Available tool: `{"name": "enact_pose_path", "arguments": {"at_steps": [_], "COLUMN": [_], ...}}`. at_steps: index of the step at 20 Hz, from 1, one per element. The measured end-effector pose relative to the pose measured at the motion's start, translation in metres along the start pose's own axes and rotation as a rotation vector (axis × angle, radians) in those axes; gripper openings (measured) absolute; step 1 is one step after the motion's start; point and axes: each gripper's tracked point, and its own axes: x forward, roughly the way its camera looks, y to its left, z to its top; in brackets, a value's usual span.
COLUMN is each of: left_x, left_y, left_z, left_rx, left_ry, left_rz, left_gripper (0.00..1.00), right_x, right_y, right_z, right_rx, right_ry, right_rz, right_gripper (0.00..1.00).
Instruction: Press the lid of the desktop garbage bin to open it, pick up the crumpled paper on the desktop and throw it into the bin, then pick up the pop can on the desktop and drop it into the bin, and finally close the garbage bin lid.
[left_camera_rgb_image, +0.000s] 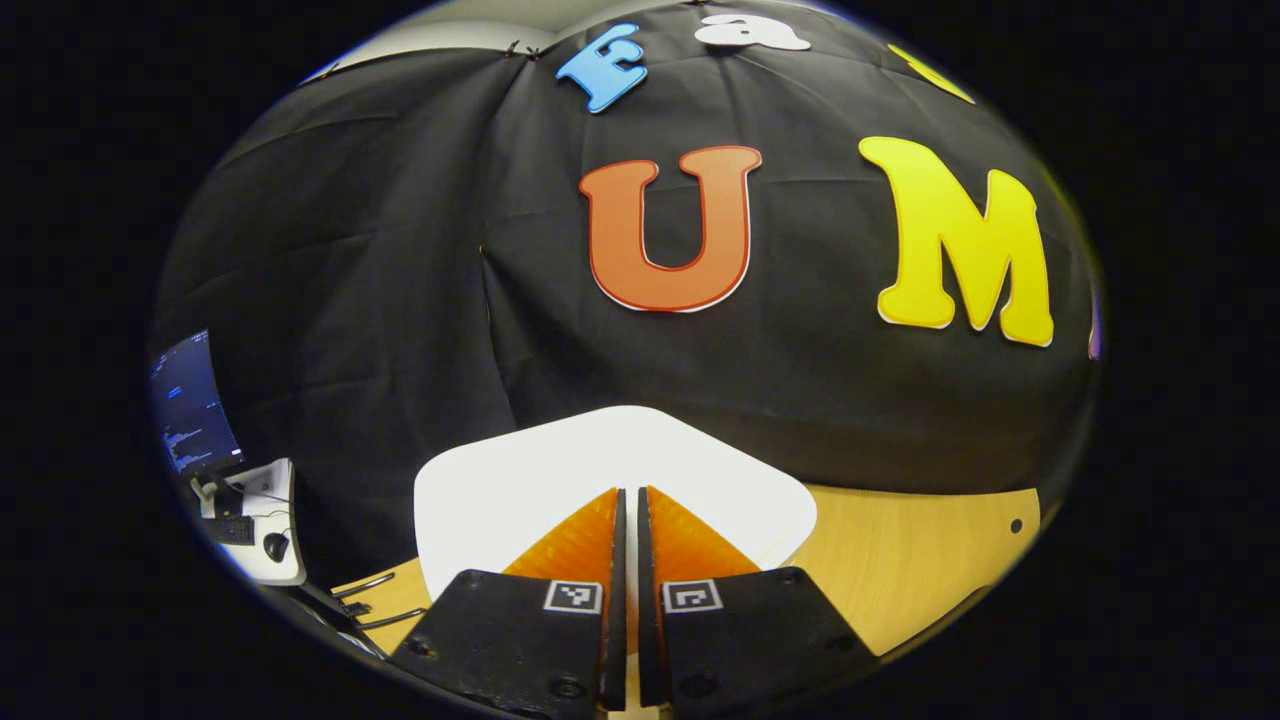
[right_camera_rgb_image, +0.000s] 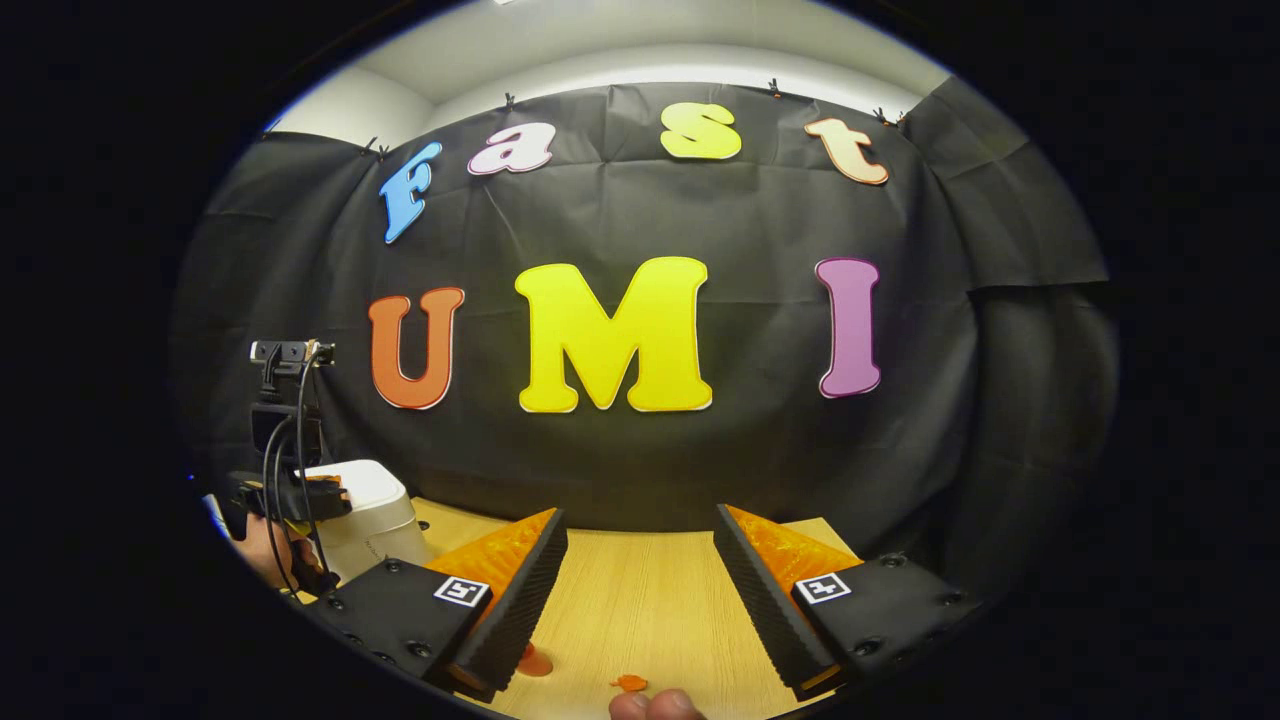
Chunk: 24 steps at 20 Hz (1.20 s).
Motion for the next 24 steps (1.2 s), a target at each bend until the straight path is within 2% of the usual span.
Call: {"name": "enact_pose_path", "arguments": {"at_steps": [3,9,11,16,19,22,23,24], "left_x": [-0.001,-0.009,-0.023,-0.069,-0.09,-0.11,-0.116,-0.12], "left_y": [-0.001,-0.002,-0.006,-0.03,-0.038,-0.044,-0.044,-0.045], "left_z": [-0.001,0.017,0.038,0.095,0.101,0.105,0.106,0.107], "left_rx": [-0.04,0.004,0.022,0.087,0.074,0.054,0.05,0.052], "left_ry": [0.0,-0.059,-0.12,-0.291,-0.302,-0.314,-0.321,-0.321], "left_rz": [-0.017,-0.006,-0.013,-0.112,-0.166,-0.214,-0.224,-0.23], "left_gripper": [0.06,0.04,0.04,0.05,0.09,0.19,0.18,0.26], "right_x": [0.0,0.001,-0.001,-0.005,-0.013,-0.02,-0.023,-0.026], "right_y": [-0.004,-0.005,-0.003,0.0,0.001,-0.001,-0.001,-0.002], "right_z": [-0.002,-0.002,0.002,0.01,0.015,0.018,0.019,0.02], "right_rx": [0.007,0.01,0.014,0.018,0.02,0.016,0.015,0.014], "right_ry": [0.004,0.002,-0.011,-0.031,-0.047,-0.062,-0.063,-0.065], "right_rz": [-0.008,-0.009,-0.006,0.003,0.004,0.001,-0.001,-0.003], "right_gripper": [0.95,0.95,0.95,0.95,0.95,0.95,0.95,0.95]}}
